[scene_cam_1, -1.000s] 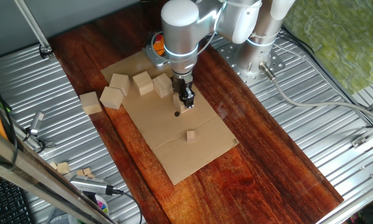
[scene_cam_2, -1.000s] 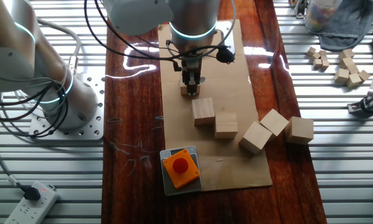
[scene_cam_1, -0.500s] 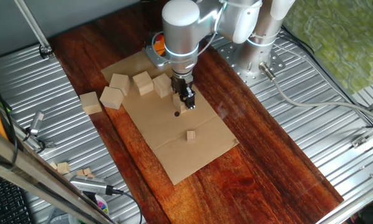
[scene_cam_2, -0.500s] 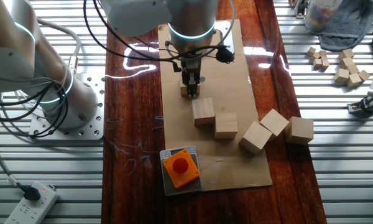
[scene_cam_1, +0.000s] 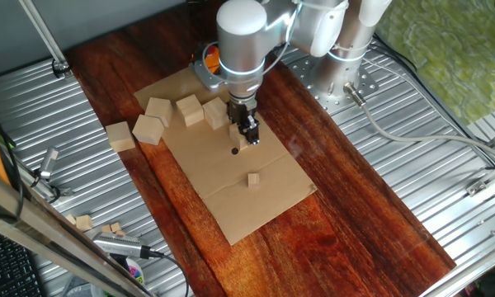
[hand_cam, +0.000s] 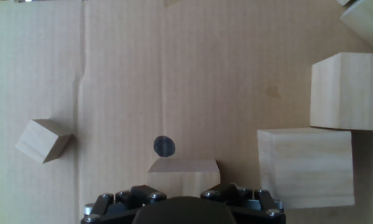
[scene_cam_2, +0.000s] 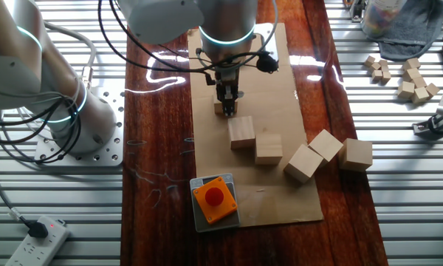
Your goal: Stack the blocks into a pyramid shape
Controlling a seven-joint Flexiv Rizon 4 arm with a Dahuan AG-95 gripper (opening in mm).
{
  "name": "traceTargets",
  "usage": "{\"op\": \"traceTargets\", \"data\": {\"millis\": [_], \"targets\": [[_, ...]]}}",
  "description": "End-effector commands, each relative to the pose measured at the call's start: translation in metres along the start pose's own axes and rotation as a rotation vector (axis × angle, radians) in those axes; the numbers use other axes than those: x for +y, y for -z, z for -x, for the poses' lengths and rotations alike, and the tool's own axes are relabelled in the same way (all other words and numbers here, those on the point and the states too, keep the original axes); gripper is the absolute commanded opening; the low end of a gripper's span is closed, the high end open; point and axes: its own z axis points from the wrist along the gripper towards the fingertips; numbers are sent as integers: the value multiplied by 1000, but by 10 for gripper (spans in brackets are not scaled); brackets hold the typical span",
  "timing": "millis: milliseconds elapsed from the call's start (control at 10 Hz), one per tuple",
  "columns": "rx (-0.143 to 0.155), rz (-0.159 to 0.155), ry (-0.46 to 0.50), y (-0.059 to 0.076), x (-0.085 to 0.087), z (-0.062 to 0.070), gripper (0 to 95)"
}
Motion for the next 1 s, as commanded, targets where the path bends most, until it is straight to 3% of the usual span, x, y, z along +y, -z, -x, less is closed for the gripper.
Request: {"op": "traceTargets", "data": {"millis": [100,1000], "targets": [[5,5,2,5,1,-1,760],[16,5,-8,29,4,3,760]]}}
